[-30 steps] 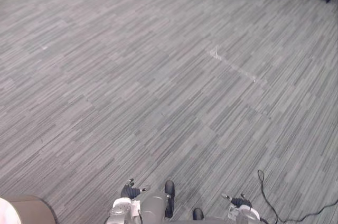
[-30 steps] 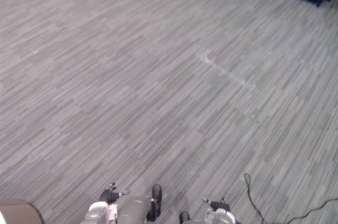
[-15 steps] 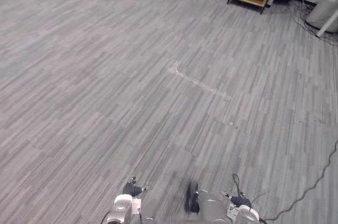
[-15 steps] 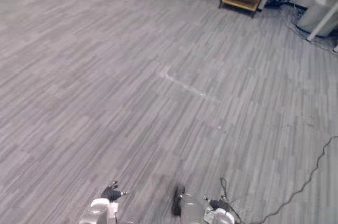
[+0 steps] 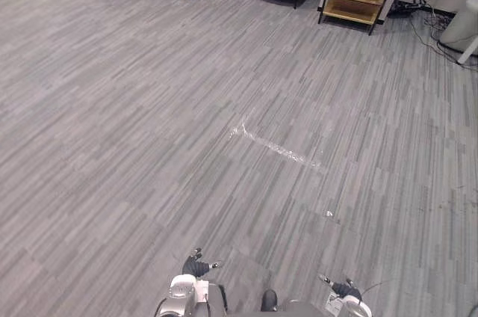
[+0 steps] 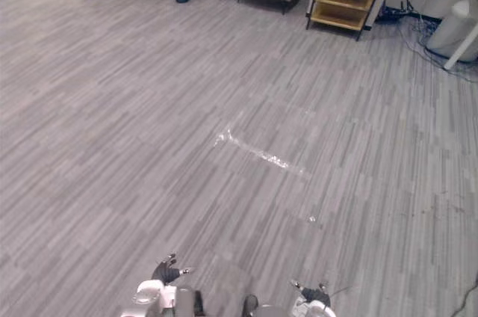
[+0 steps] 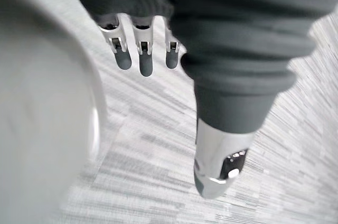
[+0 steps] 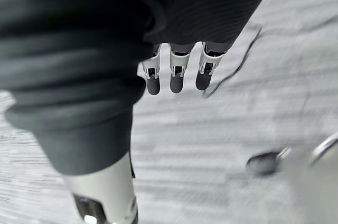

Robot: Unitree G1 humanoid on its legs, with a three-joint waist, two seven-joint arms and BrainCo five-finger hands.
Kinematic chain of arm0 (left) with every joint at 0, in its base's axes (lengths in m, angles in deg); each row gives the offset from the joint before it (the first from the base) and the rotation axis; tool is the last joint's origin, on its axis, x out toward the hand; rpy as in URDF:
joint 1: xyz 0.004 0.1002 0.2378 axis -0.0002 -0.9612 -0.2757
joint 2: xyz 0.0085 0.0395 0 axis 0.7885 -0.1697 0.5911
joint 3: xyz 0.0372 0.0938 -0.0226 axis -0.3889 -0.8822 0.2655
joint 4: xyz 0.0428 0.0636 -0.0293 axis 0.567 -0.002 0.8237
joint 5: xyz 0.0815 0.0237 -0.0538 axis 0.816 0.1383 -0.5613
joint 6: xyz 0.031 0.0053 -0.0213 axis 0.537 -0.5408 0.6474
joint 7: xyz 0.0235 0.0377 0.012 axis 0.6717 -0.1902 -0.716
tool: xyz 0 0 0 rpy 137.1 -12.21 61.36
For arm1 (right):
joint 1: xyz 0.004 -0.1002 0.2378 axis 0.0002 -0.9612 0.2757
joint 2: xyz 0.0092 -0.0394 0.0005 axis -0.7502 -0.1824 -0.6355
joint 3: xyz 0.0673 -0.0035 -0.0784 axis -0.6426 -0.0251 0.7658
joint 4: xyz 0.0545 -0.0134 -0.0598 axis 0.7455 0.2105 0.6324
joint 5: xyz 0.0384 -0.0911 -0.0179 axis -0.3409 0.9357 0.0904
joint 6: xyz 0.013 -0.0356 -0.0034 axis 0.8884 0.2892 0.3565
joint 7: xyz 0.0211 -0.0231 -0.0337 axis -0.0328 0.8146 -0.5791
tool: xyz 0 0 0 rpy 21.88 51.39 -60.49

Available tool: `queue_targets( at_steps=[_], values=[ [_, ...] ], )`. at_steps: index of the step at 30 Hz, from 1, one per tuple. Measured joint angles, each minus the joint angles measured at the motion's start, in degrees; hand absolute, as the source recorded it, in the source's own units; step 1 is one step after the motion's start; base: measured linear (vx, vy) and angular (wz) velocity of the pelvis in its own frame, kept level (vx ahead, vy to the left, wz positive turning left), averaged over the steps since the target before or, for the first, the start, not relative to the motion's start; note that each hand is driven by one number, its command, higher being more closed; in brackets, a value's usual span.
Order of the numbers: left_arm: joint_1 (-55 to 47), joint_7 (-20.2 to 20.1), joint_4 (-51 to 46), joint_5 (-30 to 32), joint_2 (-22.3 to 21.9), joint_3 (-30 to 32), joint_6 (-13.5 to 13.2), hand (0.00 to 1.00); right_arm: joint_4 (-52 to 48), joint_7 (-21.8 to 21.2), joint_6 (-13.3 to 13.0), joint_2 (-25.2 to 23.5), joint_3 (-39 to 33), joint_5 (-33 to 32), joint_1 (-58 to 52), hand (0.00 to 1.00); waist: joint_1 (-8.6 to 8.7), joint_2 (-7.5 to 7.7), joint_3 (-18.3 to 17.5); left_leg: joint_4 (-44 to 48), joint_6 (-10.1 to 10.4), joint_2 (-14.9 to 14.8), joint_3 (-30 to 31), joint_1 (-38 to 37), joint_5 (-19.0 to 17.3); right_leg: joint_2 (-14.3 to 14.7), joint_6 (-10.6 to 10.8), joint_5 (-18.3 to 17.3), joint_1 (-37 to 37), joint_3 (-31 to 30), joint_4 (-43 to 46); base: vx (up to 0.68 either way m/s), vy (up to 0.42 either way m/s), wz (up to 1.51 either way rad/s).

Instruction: Pick up cushions and gather them together orderly.

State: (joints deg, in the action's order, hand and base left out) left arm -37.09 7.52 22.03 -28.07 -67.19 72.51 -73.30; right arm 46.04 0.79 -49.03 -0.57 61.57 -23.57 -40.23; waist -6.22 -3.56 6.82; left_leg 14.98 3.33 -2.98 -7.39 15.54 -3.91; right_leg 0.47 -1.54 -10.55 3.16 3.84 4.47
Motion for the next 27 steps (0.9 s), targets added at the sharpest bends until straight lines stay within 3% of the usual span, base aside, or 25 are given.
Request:
queue_targets(
  at_steps=[2,4,6,7,8,10,11,13,14,15,16,17,18,20,21,22,23,24,27],
  values=[
    [0.2,-0.1,1.4,0.0,0.6,0.0,0.1,0.00,1.1,-0.1,0.3,0.0,-0.9,0.2,-0.8,0.00,0.56,0.75,-1.2,0.8,-4.0,2.0,-1.6,-1.0,-1.9,-2.6,2.3,-0.6,0.8,-1.6,0.1,0.67,0.133,-0.25],
    [0.3,-0.1,1.3,0.0,0.9,0.0,0.2,0.00,1.2,-0.1,0.6,-0.2,-2.4,0.5,-0.8,0.00,0.32,1.28,-0.9,2.1,-4.6,2.5,-3.3,-2.3,-2.7,-3.4,3.6,-0.7,0.2,-3.2,4.4,0.43,0.089,-0.31],
    [0.0,-0.2,2.4,0.0,1.4,-0.5,0.3,0.00,1.2,-0.2,0.6,-0.1,-2.3,0.6,-1.3,0.00,0.39,1.07,-0.8,-0.3,-4.6,2.0,-4.0,-8.8,-5.7,-3.3,11.7,-0.9,-6.1,-3.9,24.8,0.52,0.099,-0.54],
    [0.0,-0.2,2.4,0.0,2.1,-1.6,0.5,0.00,1.1,-0.3,0.6,-0.5,-2.3,0.7,-1.7,0.00,0.93,1.40,-0.5,-2.3,-4.8,2.4,-3.9,-13.5,-7.7,-5.3,13.7,-0.3,-12.6,-1.7,40.8,0.55,0.042,-0.14],
    [0.1,-0.2,2.6,0.0,2.6,-2.5,0.6,0.00,0.7,-0.4,0.7,-0.7,-2.3,0.7,-2.3,0.00,1.98,1.94,-0.4,-3.4,-5.1,2.9,-3.8,-16.2,-8.0,-7.3,11.4,-1.4,-15.1,1.1,46.6,0.46,0.002,0.06],
    [0.6,-0.1,3.7,-0.1,2.6,-2.8,0.7,0.00,0.4,-0.7,0.5,-0.1,-2.3,0.6,-2.4,0.00,3.27,1.06,0.2,-7.2,-5.1,2.0,-3.8,-22.7,-8.0,-8.7,5.2,-4.9,-17.7,6.9,46.3,0.47,-0.045,0.06],
    [0.8,-0.1,4.0,-0.4,2.8,-2.8,0.7,0.00,0.3,-0.8,0.5,0.2,-2.1,0.6,-2.1,0.00,3.54,0.56,0.3,-8.4,-5.1,1.1,-3.9,-24.7,-8.0,-8.4,3.7,-5.7,-19.3,9.9,41.7,0.47,-0.076,-0.04],
    [1.5,-0.1,4.0,-0.5,3.4,-2.9,0.7,0.00,0.4,-0.8,0.5,0.4,-1.9,0.6,-1.6,0.00,3.69,0.64,0.4,-9.2,-5.1,-0.6,-3.8,-26.3,-8.0,-7.0,3.3,-4.2,-22.8,12.4,28.8,0.42,-0.122,0.07],
    [1.7,-0.1,4.0,-0.5,3.6,-3.3,0.7,0.00,0.4,-0.8,0.5,0.5,-1.8,0.6,-1.5,0.00,3.85,0.61,0.4,-9.5,-5.1,-1.0,-3.7,-26.7,-8.0,-6.5,3.4,-2.2,-23.5,12.5,24.3,0.60,-0.250,0.30],
    [1.7,-0.1,4.0,-0.5,4.1,-4.0,0.7,0.00,0.6,-0.8,0.6,0.6,-1.8,0.6,-1.4,0.00,4.54,1.11,0.5,-10.8,-4.9,-1.5,-2.9,-28.5,-8.1,-5.5,3.6,5.3,-24.0,11.8,10.9,0.52,-0.245,0.40],
    [1.3,-0.1,4.1,-0.5,4.6,-4.6,0.6,0.00,1.1,-0.8,0.7,0.4,-1.6,0.6,-2.2,0.00,4.91,2.59,0.6,-11.0,-3.6,-0.8,-2.4,-30.2,-8.9,-5.7,4.1,11.0,-24.0,9.8,3.8,0.65,-0.352,0.43],
    [0.9,-0.1,4.5,-0.5,4.9,-4.5,0.6,0.00,1.4,-0.8,0.7,0.6,-1.6,0.6,-2.8,0.00,4.99,3.52,0.3,-10.9,-1.7,-0.7,-1.4,-31.6,-10.0,-5.7,2.4,15.9,-24.1,8.9,3.0,0.55,-0.296,0.17],
    [0.5,-0.1,5.9,-0.4,3.4,-4.0,0.7,0.00,2.4,-0.8,0.8,2.3,-2.2,0.6,-2.8,0.00,5.34,0.05,-0.1,-9.6,0.6,-3.9,-0.6,-33.0,-11.3,-3.2,-0.7,17.1,-25.1,9.5,9.0,0.54,-0.277,0.00],
    [0.1,-0.1,6.2,-0.4,2.4,-3.6,0.7,0.00,2.4,-0.8,0.8,3.1,-2.4,0.6,-2.6,0.00,5.61,-1.17,-0.7,-2.1,2.9,-5.6,0.4,-29.6,-10.1,-2.2,-2.0,12.5,-26.2,9.8,12.7,0.53,-0.278,-0.11],
    [0.3,-0.2,6.6,-0.4,1.4,-2.0,0.7,0.00,2.3,-0.8,0.7,3.0,-2.9,0.6,-2.3,0.00,5.48,-1.29,-0.6,10.1,5.5,-6.8,1.9,-24.1,-6.9,-1.3,-2.9,9.8,-25.1,9.3,13.4,0.63,-0.364,-0.16],
    [0.5,-0.3,6.7,-0.4,0.9,-1.7,0.8,0.00,2.6,-0.7,0.7,2.8,-3.5,0.5,-2.2,0.00,5.23,-1.22,-0.3,21.5,5.2,-7.8,3.2,-19.6,-6.5,-0.7,-3.6,8.1,-22.4,9.1,13.0,0.53,-0.282,-0.16],
    [0.4,-0.3,6.5,-0.4,0.7,-1.6,0.8,0.00,2.6,-0.7,0.9,2.7,-3.5,0.5,-2.4,0.00,5.20,-0.93,0.2,26.1,5.0,-8.6,3.2,-17.9,-7.3,-0.3,-3.8,7.2,-20.6,8.9,12.6,0.50,-0.219,-0.08],
    [0.5,-0.4,5.3,-0.4,0.8,-1.6,0.6,0.00,2.7,-0.5,0.9,2.5,-3.5,0.5,-2.6,0.00,4.79,-0.70,1.1,34.3,3.8,-9.9,1.2,-14.4,-9.7,0.3,-4.3,5.1,-15.4,9.0,11.4,0.43,-0.158,-0.03],
    [0.6,-0.2,3.3,-0.5,0.6,-2.6,0.3,0.00,2.5,-0.1,0.8,2.2,-3.5,0.0,-2.6,0.00,4.03,0.18,1.4,34.0,0.5,-9.6,-2.6,-7.4,-12.6,0.3,-4.3,2.7,-8.5,8.5,8.4,0.33,-0.088,-0.03]
  ],
)
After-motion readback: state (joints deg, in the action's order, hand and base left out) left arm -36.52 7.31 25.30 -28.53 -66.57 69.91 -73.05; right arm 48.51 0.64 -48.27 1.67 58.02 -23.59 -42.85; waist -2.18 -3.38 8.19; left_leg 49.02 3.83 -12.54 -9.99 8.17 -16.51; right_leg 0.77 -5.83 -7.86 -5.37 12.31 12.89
